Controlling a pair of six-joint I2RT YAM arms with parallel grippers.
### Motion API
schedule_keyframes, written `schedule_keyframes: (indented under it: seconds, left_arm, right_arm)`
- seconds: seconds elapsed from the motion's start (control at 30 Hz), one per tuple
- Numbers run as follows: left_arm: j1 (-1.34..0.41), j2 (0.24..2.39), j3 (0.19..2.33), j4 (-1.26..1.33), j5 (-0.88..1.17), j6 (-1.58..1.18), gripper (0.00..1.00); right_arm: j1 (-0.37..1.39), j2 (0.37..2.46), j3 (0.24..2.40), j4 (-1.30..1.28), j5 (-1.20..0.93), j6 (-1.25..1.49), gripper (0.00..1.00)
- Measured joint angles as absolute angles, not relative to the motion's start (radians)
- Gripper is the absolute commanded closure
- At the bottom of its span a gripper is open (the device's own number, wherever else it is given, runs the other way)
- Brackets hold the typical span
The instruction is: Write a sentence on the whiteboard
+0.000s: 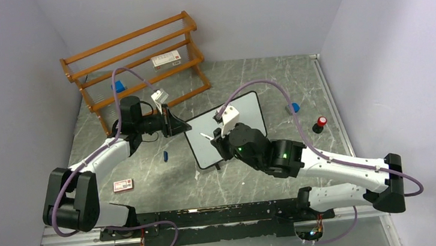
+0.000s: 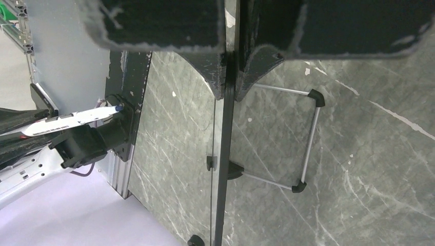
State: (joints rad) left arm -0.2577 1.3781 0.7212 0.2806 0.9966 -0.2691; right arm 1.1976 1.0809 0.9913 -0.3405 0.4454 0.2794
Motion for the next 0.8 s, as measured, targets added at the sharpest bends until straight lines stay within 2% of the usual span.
schedule_keyframes:
  seconds: [0.43,0.8]
  left_arm:
    - [-0.258,1.359,0.728,0.231,0.983,-0.227,0.95]
    - [-0.258,1.356,0.728,0.224,0.976,-0.223,0.95]
  right_arm:
    - [1.264,1.119,0.953,-0.294,0.570,0.268,1.00]
    - [1.331,1.229,0.942,-0.241,0.713,0.239,1.00]
